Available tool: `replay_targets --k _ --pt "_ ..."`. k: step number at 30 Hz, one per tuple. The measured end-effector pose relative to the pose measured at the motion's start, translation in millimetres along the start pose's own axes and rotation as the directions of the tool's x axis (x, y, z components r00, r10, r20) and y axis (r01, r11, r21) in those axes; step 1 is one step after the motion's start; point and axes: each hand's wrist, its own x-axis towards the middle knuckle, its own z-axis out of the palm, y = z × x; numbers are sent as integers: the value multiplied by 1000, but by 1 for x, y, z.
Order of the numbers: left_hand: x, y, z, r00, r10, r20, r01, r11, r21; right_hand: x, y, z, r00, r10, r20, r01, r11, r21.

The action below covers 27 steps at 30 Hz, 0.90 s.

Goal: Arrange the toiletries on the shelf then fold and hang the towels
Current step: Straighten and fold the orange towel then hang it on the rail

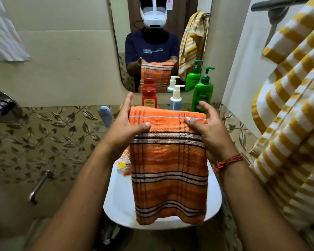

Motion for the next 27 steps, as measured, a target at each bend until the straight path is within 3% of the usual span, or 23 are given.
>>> replay_targets --k 8,12,17,20,24,27 --pt "5 3 8 962 43 -270 29 966 258 -8 0 4 995 -83 -57 77 991 -108" --pt "5 15 -1 972 103 -210 -29 943 332 -10 1 5 977 -193 -93 148 922 -358" --pt "7 12 -7 985 82 -150 -49 976 211 -5 -3 11 979 -190 -66 93 717 -691" --pt "7 6 -2 969 118 -217 -72 976 206 -5 -2 17 988 -136 -73 53 745 -665" --pt "11 -2 -8 934 176 -312 -93 960 264 -11 1 20 997 -65 -51 33 879 -476" --pt "13 -4 -14 908 269 -320 -148 922 357 -15 3 29 993 -114 -28 82 845 -528"
